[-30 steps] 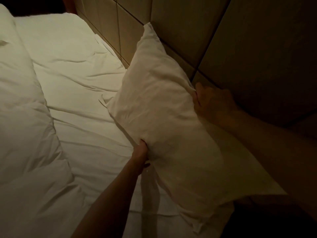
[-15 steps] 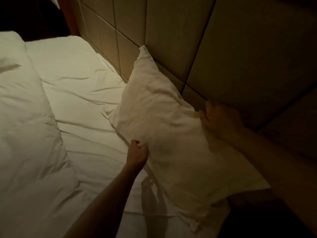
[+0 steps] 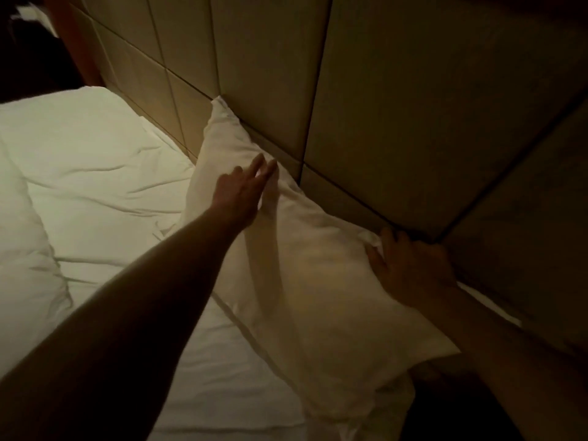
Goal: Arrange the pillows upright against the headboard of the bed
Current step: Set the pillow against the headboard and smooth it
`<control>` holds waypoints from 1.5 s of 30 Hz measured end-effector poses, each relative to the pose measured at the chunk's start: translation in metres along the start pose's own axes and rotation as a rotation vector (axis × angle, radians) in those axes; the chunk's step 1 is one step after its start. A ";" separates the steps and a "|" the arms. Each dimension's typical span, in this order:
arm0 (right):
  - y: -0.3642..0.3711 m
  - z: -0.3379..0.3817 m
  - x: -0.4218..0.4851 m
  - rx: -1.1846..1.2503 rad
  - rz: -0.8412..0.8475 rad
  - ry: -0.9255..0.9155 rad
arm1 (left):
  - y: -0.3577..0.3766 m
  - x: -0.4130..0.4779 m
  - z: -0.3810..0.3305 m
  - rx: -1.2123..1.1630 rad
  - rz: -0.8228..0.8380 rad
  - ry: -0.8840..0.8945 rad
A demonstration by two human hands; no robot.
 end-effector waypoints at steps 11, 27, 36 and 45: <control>0.008 -0.009 0.000 -0.071 -0.158 -0.064 | -0.020 0.054 -0.010 0.452 0.110 0.338; 0.000 -0.009 0.010 -0.032 -0.267 -0.127 | -0.014 0.024 0.037 0.228 0.030 0.262; -0.007 -0.008 0.007 -0.043 -0.198 -0.085 | -0.027 0.020 0.028 0.193 0.106 0.164; -0.033 -0.008 0.005 -0.014 -0.130 -0.036 | -0.028 0.002 0.026 0.120 0.218 0.021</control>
Point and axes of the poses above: each hand's wrist, its own x-axis towards the middle knuckle, its own y-axis out of the palm, z = x × y, the point moved 3 cm from there along x, towards the middle knuckle, and after that the axes turned 5 degrees about x, right-handed, at the moved point
